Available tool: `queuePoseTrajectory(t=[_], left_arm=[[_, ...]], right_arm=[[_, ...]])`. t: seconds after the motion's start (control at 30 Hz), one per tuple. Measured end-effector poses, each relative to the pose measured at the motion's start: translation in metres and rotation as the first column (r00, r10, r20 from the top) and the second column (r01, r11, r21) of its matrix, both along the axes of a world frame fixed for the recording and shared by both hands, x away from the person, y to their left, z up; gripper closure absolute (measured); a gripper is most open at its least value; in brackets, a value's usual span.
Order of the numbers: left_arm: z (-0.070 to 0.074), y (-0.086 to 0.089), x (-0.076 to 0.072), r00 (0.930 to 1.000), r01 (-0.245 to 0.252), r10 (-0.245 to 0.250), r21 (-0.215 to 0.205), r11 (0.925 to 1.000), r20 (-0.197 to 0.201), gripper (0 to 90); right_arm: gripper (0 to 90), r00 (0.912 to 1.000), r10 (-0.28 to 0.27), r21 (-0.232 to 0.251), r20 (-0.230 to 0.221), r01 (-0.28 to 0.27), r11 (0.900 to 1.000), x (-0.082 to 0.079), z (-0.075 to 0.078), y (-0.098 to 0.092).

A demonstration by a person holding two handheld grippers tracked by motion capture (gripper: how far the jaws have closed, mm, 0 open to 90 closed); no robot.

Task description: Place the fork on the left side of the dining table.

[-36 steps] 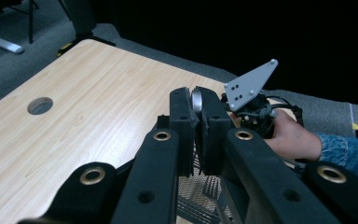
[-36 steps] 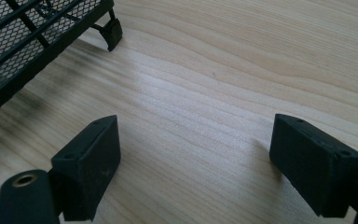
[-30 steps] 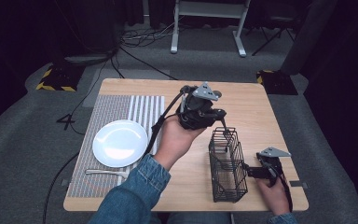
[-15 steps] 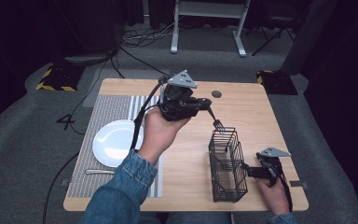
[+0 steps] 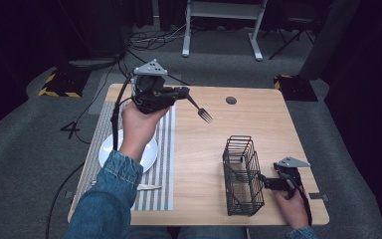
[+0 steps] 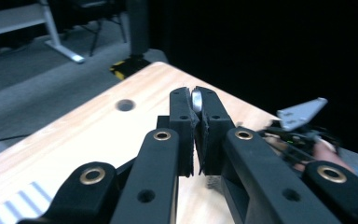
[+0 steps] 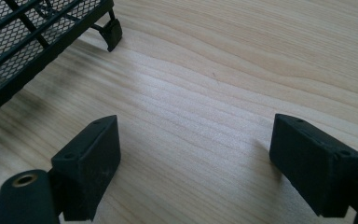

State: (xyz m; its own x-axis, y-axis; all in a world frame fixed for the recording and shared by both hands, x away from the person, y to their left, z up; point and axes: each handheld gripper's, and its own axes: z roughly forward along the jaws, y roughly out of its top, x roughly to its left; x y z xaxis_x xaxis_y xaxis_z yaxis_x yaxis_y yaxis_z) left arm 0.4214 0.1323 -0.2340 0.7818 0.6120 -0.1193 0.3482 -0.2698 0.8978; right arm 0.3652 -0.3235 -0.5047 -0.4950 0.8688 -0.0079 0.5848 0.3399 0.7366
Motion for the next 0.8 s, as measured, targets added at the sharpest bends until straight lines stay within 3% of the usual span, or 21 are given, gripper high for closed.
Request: queuePoseTrajectory(t=[0.2,0.37,0.53,0.8], left_arm=[[-0.011,0.022,0.023,0.9982,-0.060,0.060,0.003,0.9982,-0.011,86.4],[-0.020,0.036,0.035,0.9960,-0.087,0.087,0.015,0.9961,-0.019,86.4],[-0.031,0.055,0.046,0.9933,-0.113,0.113,-0.001,0.9935,-0.023,86.5],[-0.054,0.084,0.066,0.9821,-0.176,0.174,-0.023,0.9841,-0.072,86.4]], right_arm=[[17.0,1.0000,-0.003,0.005,-0.002,0.003,1.000,0.001,0.000,0.000],[17.0,1.0000,-0.004,0.003,0.000,0.004,1.000,0.001,0.000,0.000],[17.0,1.0000,-0.007,0.002,0.000,0.007,1.000,0.001,0.000,0.000],[17.0,0.9999,-0.012,0.003,0.001,0.012,1.000,0.001,0.000,0.000]])
